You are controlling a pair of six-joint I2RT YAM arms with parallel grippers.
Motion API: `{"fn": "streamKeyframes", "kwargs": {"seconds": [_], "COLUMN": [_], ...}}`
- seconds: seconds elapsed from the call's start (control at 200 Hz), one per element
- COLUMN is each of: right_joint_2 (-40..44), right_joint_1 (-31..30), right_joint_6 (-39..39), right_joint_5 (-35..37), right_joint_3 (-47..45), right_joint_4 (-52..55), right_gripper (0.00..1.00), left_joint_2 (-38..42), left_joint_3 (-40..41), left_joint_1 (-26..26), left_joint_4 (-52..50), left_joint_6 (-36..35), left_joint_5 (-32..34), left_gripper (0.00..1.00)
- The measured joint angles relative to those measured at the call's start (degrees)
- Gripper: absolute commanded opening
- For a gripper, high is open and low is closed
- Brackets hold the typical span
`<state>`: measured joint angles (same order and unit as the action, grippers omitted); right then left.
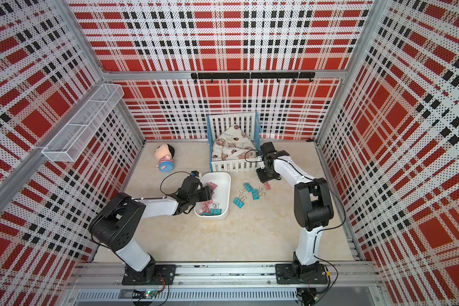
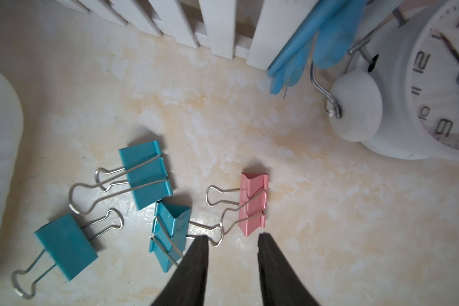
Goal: Take out the binder clips from the storage box
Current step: Adjust the storage box at the center of the board, then pick up the binder clip from the storage box.
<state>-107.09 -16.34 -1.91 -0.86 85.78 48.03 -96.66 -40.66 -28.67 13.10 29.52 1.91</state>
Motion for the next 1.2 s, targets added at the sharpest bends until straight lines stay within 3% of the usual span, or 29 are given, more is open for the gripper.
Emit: {"fn": "streamKeyframes", "kwargs": {"seconds": [0.185, 0.436, 0.737, 1.202], "right_joint_2": [2.8, 7.1, 8.4, -1.0], "right_joint_1": [-1.1, -3.1, -10.5, -21.3], "right_joint_6": [-0.8, -2.1, -3.3, -3.4], "right_joint_5": [-2.3, -11.2, -20.2, -28.7], "right_joint_3": [0.0, -3.0, -3.5, -3.5], "right_joint_4": [-1.2, -6.7, -11.4, -16.0], "right_gripper": [0.38, 0.44, 0.46, 0.57], "left_joint_2": [0.6, 1.7, 6.1, 15.5], "left_joint_3": [0.0, 0.0, 0.2, 5.9], "left_joint_1": [-0.1, -0.8, -1.2, -1.4], "left_joint_4": [-1.0, -2.2, -3.2, -3.8], "left_joint_6": [0.0, -0.5, -0.4, 0.9], "left_joint_5": [0.1, 0.6, 1.6, 3.4], "left_gripper": [0.67, 0.67, 0.67, 0.67]}}
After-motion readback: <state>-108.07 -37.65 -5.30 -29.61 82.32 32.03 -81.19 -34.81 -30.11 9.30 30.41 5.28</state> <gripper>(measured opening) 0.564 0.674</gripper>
